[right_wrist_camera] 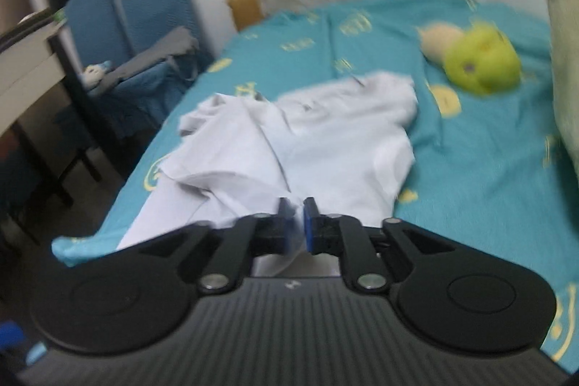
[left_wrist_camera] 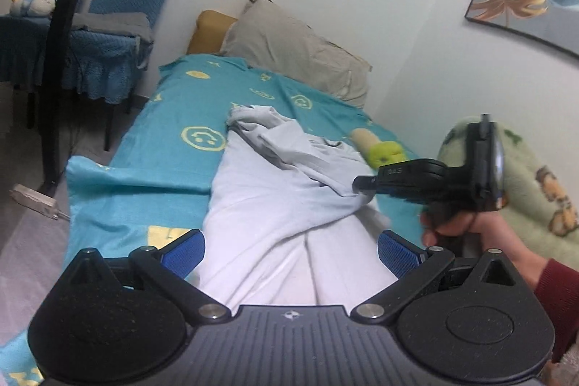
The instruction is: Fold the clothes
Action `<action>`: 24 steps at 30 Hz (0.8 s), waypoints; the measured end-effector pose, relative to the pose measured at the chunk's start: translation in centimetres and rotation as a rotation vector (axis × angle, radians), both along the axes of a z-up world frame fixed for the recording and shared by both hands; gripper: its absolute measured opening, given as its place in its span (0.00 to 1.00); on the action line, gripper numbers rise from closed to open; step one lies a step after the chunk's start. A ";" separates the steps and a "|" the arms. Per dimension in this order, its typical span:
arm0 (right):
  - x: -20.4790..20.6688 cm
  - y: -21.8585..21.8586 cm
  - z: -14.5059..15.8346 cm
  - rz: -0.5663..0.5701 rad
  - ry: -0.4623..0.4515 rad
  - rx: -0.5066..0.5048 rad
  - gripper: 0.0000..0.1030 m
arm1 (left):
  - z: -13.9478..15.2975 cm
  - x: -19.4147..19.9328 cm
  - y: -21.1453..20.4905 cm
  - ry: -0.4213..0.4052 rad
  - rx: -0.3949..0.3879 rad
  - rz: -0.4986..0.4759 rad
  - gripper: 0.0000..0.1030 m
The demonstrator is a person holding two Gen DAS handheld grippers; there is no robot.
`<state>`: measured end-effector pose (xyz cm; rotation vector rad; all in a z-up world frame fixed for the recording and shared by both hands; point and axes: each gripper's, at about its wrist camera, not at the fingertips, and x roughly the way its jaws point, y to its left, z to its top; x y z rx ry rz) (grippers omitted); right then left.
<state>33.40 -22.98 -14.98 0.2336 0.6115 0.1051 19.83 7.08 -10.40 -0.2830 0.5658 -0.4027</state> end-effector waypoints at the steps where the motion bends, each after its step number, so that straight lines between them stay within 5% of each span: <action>1: -0.1 0.4 0.2 0.019 -0.028 -0.016 0.60 | 0.0 0.0 -0.1 -0.002 0.011 0.009 1.00; 2: 0.1 0.9 0.4 0.036 -0.056 -0.030 0.75 | -0.1 0.1 -0.1 -0.001 0.018 0.017 1.00; 6: 0.9 3.1 1.4 0.108 -0.158 -0.094 0.75 | -0.5 0.8 0.2 0.015 0.030 0.040 1.00; 12: 5.5 9.7 -0.1 0.319 -0.089 -0.429 0.72 | -1.0 1.5 0.8 0.047 0.027 0.056 1.00; 13: 6.4 10.2 -0.6 0.324 -0.063 -0.463 0.63 | -1.1 1.6 0.9 0.053 0.029 0.058 1.00; 15: 7.9 11.1 -1.3 0.332 -0.015 -0.520 0.28 | -1.2 1.6 1.0 0.055 0.029 0.063 1.00; 16: 8.2 11.0 -1.0 0.325 -0.008 -0.487 0.12 | -1.3 1.6 1.1 0.056 0.029 0.065 1.00; 17: 8.5 10.4 -0.4 0.307 -0.017 -0.424 0.08 | -1.3 1.6 1.1 0.056 0.028 0.067 1.00; 24: 10.0 1.3 2.0 -0.108 -0.110 -0.017 0.04 | -1.3 1.2 0.7 0.049 0.039 0.056 1.00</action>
